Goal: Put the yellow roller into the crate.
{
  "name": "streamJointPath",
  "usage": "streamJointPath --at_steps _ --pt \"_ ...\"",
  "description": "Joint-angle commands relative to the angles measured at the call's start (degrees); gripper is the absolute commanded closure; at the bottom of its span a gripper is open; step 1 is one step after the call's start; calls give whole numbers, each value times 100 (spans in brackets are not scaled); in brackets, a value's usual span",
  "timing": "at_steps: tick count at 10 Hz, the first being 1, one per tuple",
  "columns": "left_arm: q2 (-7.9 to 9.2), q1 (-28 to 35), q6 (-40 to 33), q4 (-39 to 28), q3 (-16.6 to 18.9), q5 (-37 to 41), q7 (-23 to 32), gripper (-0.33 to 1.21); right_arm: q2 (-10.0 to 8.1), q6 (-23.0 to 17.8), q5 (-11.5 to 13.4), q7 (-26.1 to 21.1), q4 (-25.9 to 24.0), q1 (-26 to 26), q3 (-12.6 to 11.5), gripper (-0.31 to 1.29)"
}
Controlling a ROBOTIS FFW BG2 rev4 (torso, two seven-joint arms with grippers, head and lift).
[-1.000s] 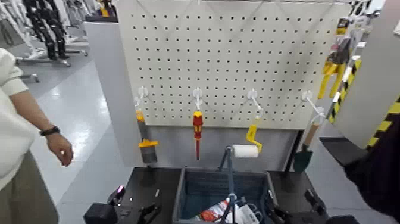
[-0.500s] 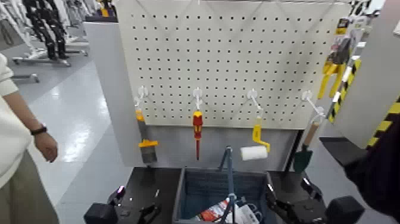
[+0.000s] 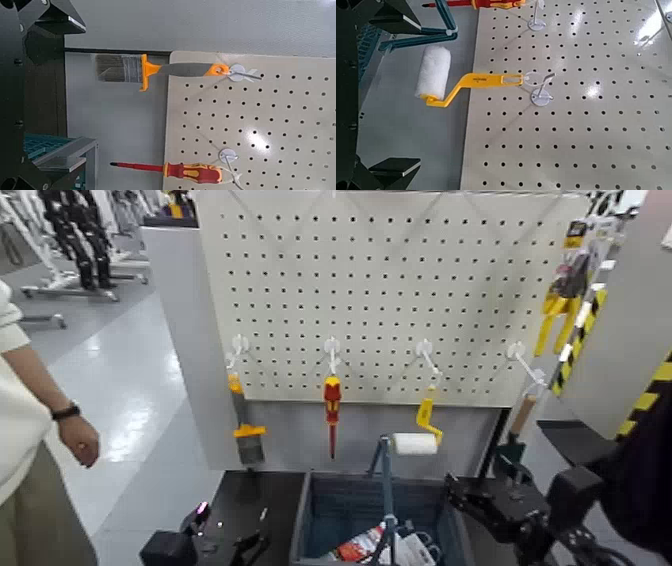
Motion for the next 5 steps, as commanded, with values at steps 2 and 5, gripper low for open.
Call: streamJointPath --at_steps 2,5 --pt "-5 0 0 -3 0 1 -6 14 -247 310 -181 387 426 -601 -1 12" --pt "-5 0 0 -3 0 9 -6 14 -431 328 -330 686 856 -1049 87 12"
